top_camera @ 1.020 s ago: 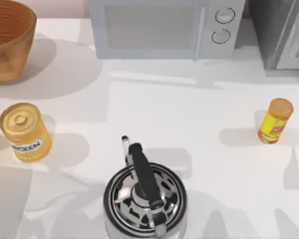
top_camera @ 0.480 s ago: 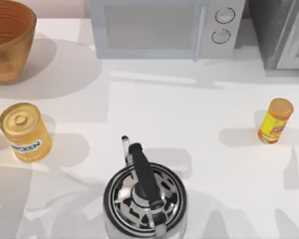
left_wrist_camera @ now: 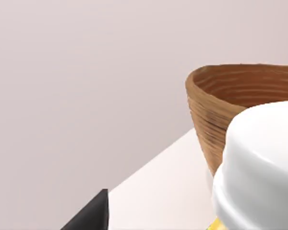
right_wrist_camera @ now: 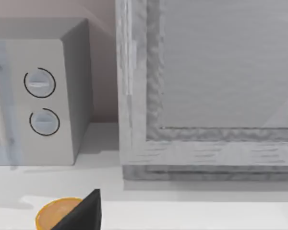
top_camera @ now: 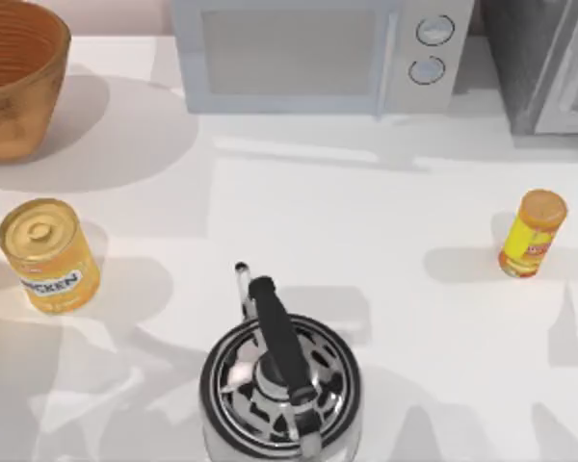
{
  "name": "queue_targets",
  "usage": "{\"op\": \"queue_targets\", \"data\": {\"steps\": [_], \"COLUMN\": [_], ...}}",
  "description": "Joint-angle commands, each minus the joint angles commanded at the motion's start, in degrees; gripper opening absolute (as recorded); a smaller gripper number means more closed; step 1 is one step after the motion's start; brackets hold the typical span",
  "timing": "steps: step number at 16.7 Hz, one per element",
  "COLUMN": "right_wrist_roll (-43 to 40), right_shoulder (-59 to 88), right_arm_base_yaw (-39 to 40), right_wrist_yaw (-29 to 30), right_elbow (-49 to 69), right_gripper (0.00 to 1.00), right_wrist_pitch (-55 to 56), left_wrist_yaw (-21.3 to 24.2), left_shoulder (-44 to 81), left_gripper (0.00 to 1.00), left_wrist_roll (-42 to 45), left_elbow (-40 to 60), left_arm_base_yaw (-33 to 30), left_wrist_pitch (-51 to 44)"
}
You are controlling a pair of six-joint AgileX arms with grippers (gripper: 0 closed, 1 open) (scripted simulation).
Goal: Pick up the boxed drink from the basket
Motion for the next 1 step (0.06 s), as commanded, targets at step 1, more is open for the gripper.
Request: {"op": "queue_targets", "data": {"steps": [1], "right_wrist_roll": [0.0], "right_shoulder": [0.0], "right_arm_base_yaw": [0.0], "right_wrist_yaw": [0.0], "right_elbow": [0.0], "right_gripper": [1.0], "right_wrist_pitch": [0.0], "left_wrist_yaw": [0.0], "left_shoulder": [0.0], "left_gripper": [1.0], "left_wrist_roll": [0.0], "left_elbow": [0.0], "left_arm_base_yaw": [0.0], "left_wrist_pitch": [0.0]}}
